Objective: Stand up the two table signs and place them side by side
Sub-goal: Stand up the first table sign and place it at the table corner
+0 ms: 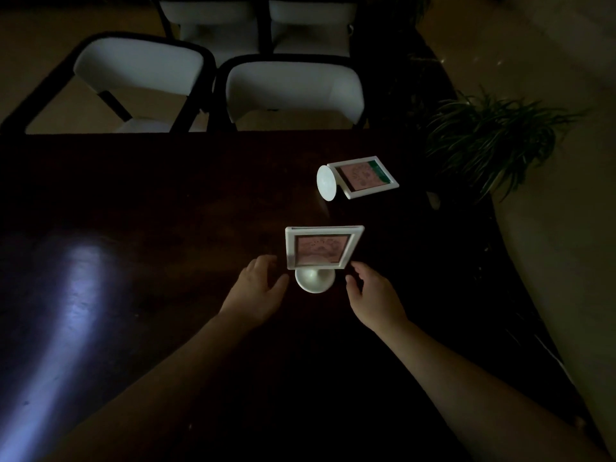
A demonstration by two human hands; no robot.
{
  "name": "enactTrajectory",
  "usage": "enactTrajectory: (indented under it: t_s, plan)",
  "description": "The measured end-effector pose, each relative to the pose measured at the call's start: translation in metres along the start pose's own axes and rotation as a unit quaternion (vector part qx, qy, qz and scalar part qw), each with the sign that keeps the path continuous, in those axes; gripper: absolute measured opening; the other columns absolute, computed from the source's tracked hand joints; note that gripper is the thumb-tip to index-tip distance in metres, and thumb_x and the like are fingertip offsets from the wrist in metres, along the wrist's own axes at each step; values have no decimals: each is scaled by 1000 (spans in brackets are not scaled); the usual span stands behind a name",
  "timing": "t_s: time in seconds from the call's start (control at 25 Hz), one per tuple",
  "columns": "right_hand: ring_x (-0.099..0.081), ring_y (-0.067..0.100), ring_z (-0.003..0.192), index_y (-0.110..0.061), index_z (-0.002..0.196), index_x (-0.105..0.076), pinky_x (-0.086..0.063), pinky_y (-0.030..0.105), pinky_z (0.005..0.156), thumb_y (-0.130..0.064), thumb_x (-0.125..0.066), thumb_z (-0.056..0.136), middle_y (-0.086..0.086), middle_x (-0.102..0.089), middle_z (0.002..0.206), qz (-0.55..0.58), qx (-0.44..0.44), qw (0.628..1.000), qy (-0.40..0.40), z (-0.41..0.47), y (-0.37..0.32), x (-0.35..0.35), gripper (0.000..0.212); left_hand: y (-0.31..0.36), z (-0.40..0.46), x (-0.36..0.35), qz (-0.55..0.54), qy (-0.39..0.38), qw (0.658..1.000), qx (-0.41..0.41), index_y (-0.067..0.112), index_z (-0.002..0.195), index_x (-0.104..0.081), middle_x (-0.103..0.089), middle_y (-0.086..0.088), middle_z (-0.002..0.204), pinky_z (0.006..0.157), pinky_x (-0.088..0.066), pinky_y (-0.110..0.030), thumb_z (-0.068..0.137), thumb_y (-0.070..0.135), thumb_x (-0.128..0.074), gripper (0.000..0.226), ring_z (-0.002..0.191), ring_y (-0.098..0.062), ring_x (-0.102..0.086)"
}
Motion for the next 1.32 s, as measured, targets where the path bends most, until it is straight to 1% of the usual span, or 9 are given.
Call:
enactTrajectory:
  t_s: [0.12, 0.2, 0.28, 0.32, 0.44, 0.6, 0.68, 0.92, 1.32]
  plan:
    - [-43, 21, 137, -17, 147, -44, -37, 35, 107, -32, -47, 102, 5, -50, 149, -51, 27, 998, -38, -3, 3, -7, 47, -9, -7, -18, 110, -24, 994, -5, 22, 146, -35, -42, -4, 150, 108, -40, -45, 90, 49, -59, 67, 139, -22, -35]
    - [-33, 18, 143, -18, 150, -39, -31, 34, 112, -32, -45, 103, 3, -42, 155, -84, 49, 993, -61, -6, 4, -11, 50, -10, -12, -29, 155, -40, 987, -35, 23, 151, -28, -32, -4, 159, 116, -25, -50, 89, 54, -56, 74, 149, -24, -15]
    - [-25, 18, 147, -18, 153, -34, -26, 34, 115, -32, -43, 103, 2, -35, 159, -113, 77, 988, -76, -8, 6, -14, 52, -10, -16, -40, 201, -51, 976, -63, 25, 154, -18, -19, -1, 164, 119, -11, -54, 89, 58, -50, 80, 151, -24, 3]
    - [-21, 19, 149, -18, 154, -31, -23, 34, 117, -32, -42, 103, 1, -32, 161, -126, 94, 984, -82, -9, 5, -15, 53, -9, -17, -44, 225, -56, 970, -77, 26, 155, -14, -12, -1, 166, 118, -6, -56, 89, 61, -47, 82, 150, -24, 10]
    - [-13, 21, 151, -19, 156, -25, -13, 34, 120, -27, -41, 103, 0, -24, 164, -178, 148, 968, -93, -11, 4, -19, 56, -5, -19, -57, 295, -80, 946, -106, 27, 157, -5, 1, -1, 167, 116, 0, -63, 88, 68, -39, 87, 147, -28, 22]
    - [-3, 22, 152, -20, 158, -19, -9, 40, 123, -15, -48, 96, 1, -15, 167, -226, 178, 950, -118, -14, 3, -23, 68, -2, -20, -71, 339, -101, 930, -104, 30, 156, 3, 12, -3, 166, 115, 2, -66, 87, 74, -33, 90, 144, -31, 30]
    - [1, 23, 153, -21, 158, -15, -7, 42, 124, -13, -49, 94, 1, -11, 167, -241, 181, 945, -124, -14, 4, -24, 73, -3, -20, -76, 351, -108, 924, -103, 29, 156, 6, 14, -3, 165, 115, 2, -68, 86, 74, -31, 91, 143, -33, 31]
    - [10, 25, 152, -23, 159, -7, 1, 44, 121, -14, -46, 94, 0, -1, 168, -278, 162, 934, -154, -16, 6, -31, 76, -8, -17, -82, 355, -127, 922, -86, 33, 154, 12, 22, 1, 164, 112, 5, -72, 86, 72, -27, 88, 140, -34, 36]
    - [9, 26, 152, -20, 158, -7, 3, 43, 119, -19, -45, 95, 3, -2, 168, -280, 165, 931, -165, -23, -6, -46, 74, -18, -25, -72, 349, -129, 926, -68, 34, 154, 13, 24, 4, 163, 111, 9, -71, 85, 70, -26, 87, 140, -37, 35]
Point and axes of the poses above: each hand's wrist, its own z-axis towards the middle knuckle, its own x-axis out of the back of the hand, y = z × x, the point moved 1 cm from there along z, towards the middle knuckle
